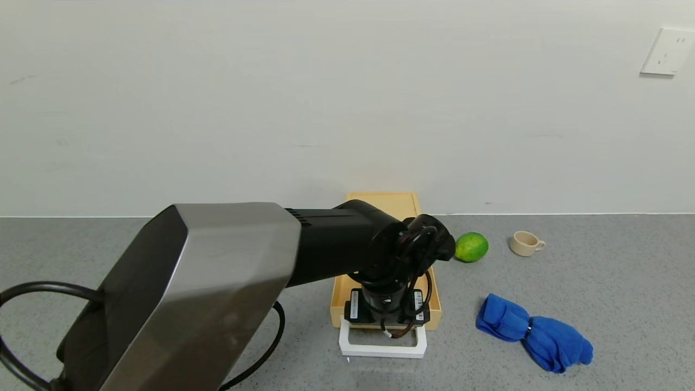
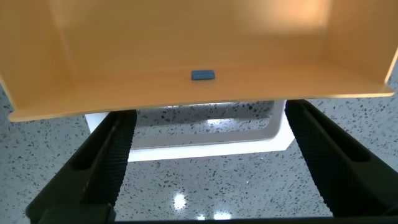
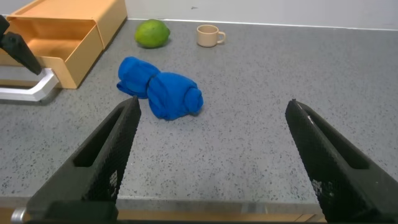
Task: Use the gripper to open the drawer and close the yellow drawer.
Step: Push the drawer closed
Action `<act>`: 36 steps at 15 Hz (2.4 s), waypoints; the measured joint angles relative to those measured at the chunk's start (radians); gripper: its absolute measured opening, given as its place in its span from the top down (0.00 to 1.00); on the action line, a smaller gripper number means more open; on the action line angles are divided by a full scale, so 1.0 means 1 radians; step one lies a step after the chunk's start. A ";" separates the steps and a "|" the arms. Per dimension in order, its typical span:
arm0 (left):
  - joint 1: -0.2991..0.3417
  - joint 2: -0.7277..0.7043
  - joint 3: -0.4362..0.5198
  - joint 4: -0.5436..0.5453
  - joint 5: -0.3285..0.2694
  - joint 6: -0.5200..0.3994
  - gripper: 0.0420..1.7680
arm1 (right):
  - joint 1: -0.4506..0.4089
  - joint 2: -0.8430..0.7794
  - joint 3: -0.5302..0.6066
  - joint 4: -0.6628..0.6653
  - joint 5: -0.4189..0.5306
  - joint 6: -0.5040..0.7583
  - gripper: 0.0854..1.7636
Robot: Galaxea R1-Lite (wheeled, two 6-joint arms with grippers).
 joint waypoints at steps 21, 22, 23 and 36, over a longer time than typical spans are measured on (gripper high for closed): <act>0.073 0.017 -0.002 -0.175 0.000 0.083 0.03 | 0.000 0.000 0.000 0.000 0.000 0.000 0.03; 0.075 0.018 -0.002 -0.184 0.003 0.088 0.03 | 0.000 0.000 0.000 0.000 0.000 0.000 0.03; 0.080 0.020 -0.004 -0.206 0.014 0.095 0.03 | 0.000 0.000 0.000 0.000 0.000 0.000 0.03; 0.123 0.039 -0.004 -0.374 0.031 0.183 0.03 | 0.000 0.000 0.000 0.000 0.000 0.000 0.03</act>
